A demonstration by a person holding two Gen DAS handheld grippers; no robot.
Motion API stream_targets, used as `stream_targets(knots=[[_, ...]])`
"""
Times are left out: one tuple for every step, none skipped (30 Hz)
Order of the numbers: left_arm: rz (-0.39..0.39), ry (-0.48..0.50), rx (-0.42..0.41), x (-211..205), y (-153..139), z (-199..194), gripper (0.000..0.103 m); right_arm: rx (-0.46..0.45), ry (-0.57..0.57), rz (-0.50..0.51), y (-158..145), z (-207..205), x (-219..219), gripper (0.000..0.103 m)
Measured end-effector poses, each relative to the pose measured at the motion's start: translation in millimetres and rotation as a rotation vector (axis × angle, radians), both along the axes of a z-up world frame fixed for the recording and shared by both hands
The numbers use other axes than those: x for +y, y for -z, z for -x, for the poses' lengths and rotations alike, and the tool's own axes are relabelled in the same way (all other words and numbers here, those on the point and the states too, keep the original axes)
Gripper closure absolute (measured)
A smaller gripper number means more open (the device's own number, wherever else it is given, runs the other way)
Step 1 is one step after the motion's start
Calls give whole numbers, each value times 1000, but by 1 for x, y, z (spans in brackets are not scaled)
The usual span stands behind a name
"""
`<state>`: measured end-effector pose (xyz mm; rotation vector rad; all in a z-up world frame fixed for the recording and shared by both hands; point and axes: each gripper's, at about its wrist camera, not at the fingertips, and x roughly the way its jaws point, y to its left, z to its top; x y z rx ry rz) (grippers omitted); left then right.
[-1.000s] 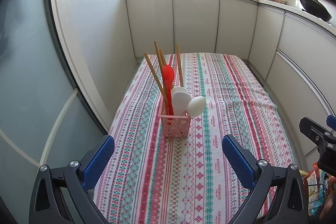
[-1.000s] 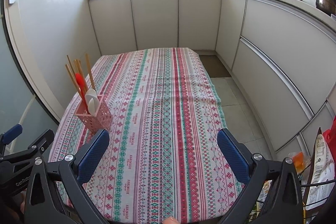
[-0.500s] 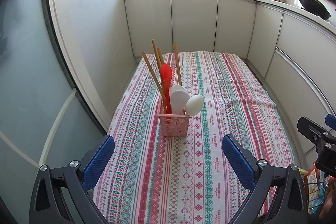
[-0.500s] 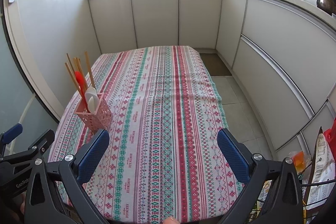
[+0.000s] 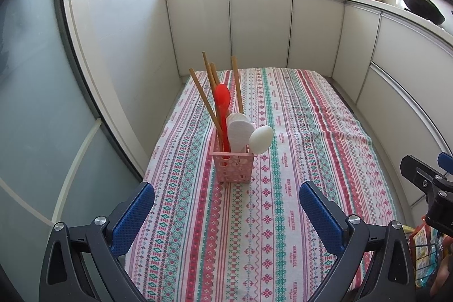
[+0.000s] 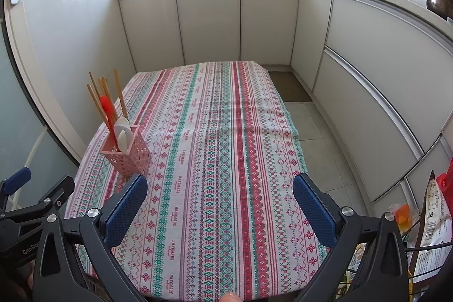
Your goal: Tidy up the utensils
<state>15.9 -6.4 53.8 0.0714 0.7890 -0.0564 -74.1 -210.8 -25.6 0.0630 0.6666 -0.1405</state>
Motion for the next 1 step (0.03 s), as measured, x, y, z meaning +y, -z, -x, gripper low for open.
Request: stream_targets(knots=[[0, 0, 0, 0, 0, 0, 0, 1, 0, -2, 0, 0, 0, 0]])
